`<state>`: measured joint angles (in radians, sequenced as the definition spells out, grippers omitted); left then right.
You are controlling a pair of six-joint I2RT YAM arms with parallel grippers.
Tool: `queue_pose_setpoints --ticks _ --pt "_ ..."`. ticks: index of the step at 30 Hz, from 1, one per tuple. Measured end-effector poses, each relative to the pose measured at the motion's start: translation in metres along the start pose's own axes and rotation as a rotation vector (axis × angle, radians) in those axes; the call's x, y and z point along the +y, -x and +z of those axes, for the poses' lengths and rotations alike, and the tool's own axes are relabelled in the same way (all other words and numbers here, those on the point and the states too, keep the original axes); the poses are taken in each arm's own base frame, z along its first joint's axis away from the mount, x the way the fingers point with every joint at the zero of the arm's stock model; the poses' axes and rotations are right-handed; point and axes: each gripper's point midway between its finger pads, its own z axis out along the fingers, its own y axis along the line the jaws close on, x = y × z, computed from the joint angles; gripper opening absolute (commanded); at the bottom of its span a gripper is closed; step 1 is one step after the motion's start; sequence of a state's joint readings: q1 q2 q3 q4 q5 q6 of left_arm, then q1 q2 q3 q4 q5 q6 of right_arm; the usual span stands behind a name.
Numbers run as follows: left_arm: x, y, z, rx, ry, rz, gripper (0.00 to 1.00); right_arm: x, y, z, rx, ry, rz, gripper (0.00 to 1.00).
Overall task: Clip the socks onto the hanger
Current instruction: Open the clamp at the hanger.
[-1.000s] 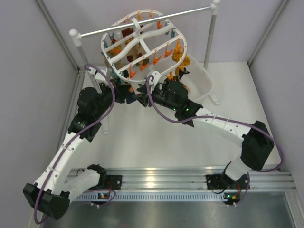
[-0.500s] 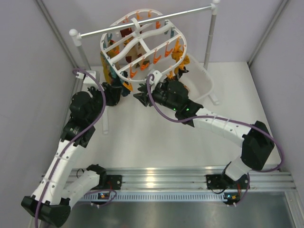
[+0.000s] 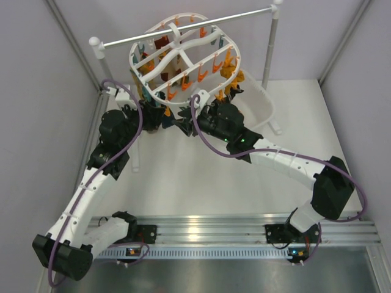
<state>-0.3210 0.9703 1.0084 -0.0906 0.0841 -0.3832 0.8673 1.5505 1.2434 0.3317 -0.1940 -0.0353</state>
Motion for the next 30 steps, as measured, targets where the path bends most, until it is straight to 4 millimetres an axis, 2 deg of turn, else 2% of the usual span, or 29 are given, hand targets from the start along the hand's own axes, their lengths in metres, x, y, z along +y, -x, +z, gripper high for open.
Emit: queue_pose_setpoints --ticks 4,11,15,22,27,30 --pt "0.000 -0.003 0.011 0.002 -0.008 -0.024 0.37 0.001 0.002 -0.003 -0.002 0.003 -0.006 0.39" --pt "-0.001 -0.001 0.017 -0.012 -0.008 -0.056 0.21 0.001 0.007 -0.015 -0.009 0.002 -0.011 0.38" --pt "-0.002 0.001 0.017 -0.017 -0.012 -0.063 0.12 0.005 0.003 -0.030 0.005 0.015 -0.017 0.34" --pt "-0.010 -0.003 0.016 0.007 -0.065 -0.065 0.00 0.030 -0.001 -0.062 0.024 0.122 -0.035 0.32" --pt "-0.019 -0.009 0.013 0.050 -0.113 -0.059 0.00 0.042 0.004 -0.061 0.011 0.165 -0.033 0.31" --pt "-0.024 -0.011 0.009 0.077 -0.135 -0.054 0.00 0.049 0.008 -0.048 0.003 0.176 -0.027 0.30"
